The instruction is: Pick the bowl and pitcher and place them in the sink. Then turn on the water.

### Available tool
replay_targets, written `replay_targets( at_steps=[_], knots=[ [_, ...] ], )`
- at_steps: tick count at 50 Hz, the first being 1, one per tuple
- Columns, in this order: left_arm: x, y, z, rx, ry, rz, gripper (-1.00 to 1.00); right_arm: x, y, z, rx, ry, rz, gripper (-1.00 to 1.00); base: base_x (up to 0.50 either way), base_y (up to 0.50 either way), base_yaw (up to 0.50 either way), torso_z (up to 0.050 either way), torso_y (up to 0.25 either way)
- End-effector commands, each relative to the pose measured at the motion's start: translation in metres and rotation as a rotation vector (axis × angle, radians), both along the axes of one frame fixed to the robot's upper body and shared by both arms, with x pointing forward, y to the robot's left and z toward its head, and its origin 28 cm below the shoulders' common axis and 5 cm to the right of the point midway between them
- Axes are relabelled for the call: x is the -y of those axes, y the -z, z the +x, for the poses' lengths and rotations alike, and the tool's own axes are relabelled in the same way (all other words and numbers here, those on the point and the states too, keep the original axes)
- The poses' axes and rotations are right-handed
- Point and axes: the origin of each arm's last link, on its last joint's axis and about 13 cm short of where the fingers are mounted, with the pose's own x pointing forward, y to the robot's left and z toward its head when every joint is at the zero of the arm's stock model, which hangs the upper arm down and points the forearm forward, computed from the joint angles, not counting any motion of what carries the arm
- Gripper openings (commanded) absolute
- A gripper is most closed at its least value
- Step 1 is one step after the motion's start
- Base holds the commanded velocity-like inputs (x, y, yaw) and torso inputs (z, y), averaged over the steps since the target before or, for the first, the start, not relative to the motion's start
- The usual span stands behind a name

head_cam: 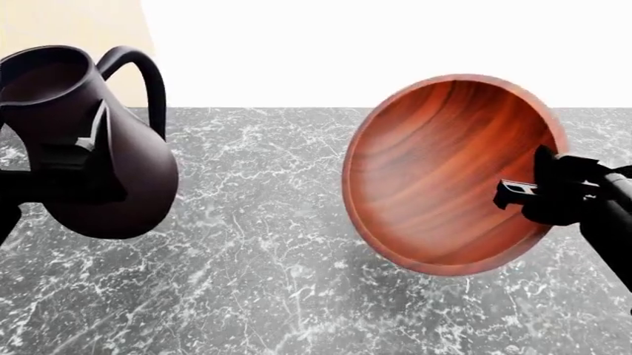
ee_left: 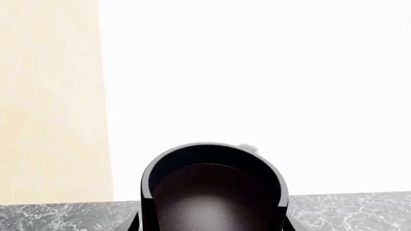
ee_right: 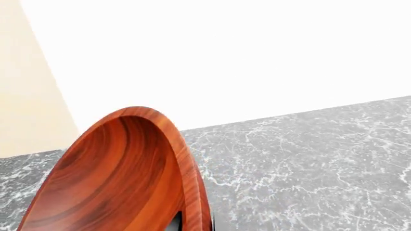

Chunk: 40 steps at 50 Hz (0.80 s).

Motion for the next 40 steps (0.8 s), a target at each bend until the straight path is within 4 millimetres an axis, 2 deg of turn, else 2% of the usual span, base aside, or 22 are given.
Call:
replay_targets(
  at_steps=[1, 7, 28, 40],
  knots=[
    [-0.0003, -0.0088, -0.0029, 0.05, -0.024, -0.016, -1.0, -0.0004, -0.0075, -0.013, 0.063, 0.001, -0.007, -1.0, 0.0, 0.0, 0.0, 0.0, 0.0],
    [-0.0003, -0.0088, -0.0037, 0.05, -0.022, -0.014, -1.0, -0.0003, -0.007, -0.0147, 0.068, 0.003, -0.014, -1.0, -0.05, 0.0, 0.0, 0.0, 0.002],
    [-0.0014, -0.0066, -0.0036, 0.044, -0.028, -0.012, -1.0, 0.0003, -0.0055, -0.016, 0.06, 0.014, -0.037, -1.0, -0.49, 0.0, 0.0, 0.001, 0.001],
    [-0.0015, -0.0067, -0.0041, 0.046, -0.029, -0.013, -1.0, -0.0001, -0.007, -0.0177, 0.099, 0.017, -0.044, -1.0, 0.0, 0.0, 0.0, 0.001, 0.002]
  ],
)
